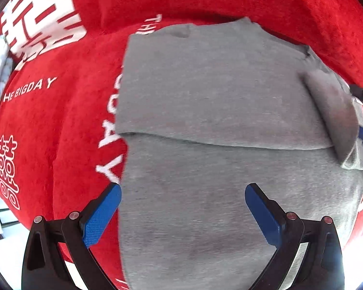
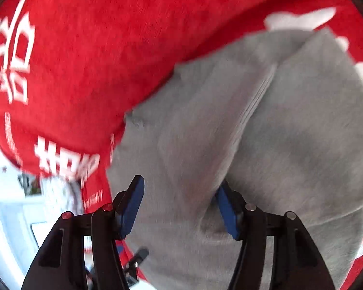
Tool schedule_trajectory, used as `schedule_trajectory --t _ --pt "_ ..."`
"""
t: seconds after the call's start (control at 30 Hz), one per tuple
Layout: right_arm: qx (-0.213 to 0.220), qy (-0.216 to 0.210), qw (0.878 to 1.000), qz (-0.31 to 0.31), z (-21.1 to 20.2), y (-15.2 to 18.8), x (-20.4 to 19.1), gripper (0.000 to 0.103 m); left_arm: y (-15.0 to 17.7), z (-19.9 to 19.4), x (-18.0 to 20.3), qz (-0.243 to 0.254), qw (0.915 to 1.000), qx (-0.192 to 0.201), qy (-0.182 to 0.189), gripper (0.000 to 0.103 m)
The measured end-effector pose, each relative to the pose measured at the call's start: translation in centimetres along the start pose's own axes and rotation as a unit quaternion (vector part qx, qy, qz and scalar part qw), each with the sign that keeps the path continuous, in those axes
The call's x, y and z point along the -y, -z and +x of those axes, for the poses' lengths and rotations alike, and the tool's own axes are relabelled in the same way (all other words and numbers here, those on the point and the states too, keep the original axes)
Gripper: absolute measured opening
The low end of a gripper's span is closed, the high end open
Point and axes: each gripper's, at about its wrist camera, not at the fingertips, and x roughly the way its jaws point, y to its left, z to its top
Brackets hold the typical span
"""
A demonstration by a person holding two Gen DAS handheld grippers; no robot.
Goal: Fold small clothes
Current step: 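Fold the held sleeve across the sweater body and open the right tool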
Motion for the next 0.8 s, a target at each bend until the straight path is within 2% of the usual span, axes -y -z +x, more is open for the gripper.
schedule_trajectory --t 0.03,0.07,0.1,0.17,0.23,0.33,0.4,0.47,0.5,0.53,0.57,0.63,0.67,0.8 --pt "0.005 -0.006 1.000 0.013 0.0 -0.4 0.2 0.055 0.0 0.1 -0.6 -0.004 1.0000 0.000 0.001 0.102" --pt "0.008 -0.006 1.000 0.022 0.5 -0.9 -0.1 0.016 0.0 0.0 -0.9 -0.007 1.0000 0.002 0.001 0.102" --pt "0.013 -0.010 1.000 0.017 0.5 -1.3 -0.7 0.006 0.1 0.0 -1.4 -0.010 0.9999 0.004 0.001 0.102" --pt "0.022 -0.028 0.998 -0.048 0.7 -1.3 -3.7 0.006 0.4 -0.5 -2.2 -0.019 0.9998 0.010 0.003 0.102" --pt "0.016 -0.026 0.992 -0.124 1.4 -0.3 -6.7 0.006 0.6 -0.7 -3.4 -0.031 0.9994 0.015 0.005 0.102" --pt "-0.019 0.003 0.968 -0.249 4.1 3.0 -11.2 0.008 0.5 -0.6 -5.2 -0.050 0.9985 0.021 0.004 0.102" --pt "-0.054 0.033 0.945 -0.321 6.5 5.8 -12.7 0.010 0.6 -0.5 -6.5 -0.063 0.9977 0.022 0.000 0.102" --pt "-0.100 0.071 0.925 -0.360 9.1 7.9 -12.9 0.014 0.6 -0.4 -7.4 -0.074 0.9970 0.022 -0.005 0.102" --pt "-0.123 0.100 0.913 -0.376 10.4 9.1 -12.4 0.020 0.6 -0.3 -7.8 -0.079 0.9966 0.021 -0.006 0.102" --pt "-0.131 0.112 0.908 -0.382 10.7 9.7 -11.9 0.022 0.5 -0.2 -8.2 -0.083 0.9963 0.020 -0.009 0.102" --pt "-0.130 0.105 0.909 -0.382 10.3 10.2 -11.4 0.024 0.7 -0.3 -8.5 -0.086 0.9961 0.019 -0.011 0.102" --pt "-0.128 0.085 0.920 -0.361 8.8 10.2 -10.4 0.037 0.5 -0.3 -8.8 -0.090 0.9957 0.019 -0.008 0.102" --pt "-0.127 0.078 0.926 -0.347 8.0 10.0 -9.9 0.048 0.5 -0.4 -8.8 -0.090 0.9957 0.020 -0.004 0.102" --pt "-0.113 0.071 0.959 -0.250 3.4 8.3 -5.2 0.049 -0.7 -0.9 -7.6 -0.079 0.9963 0.029 0.020 0.102"
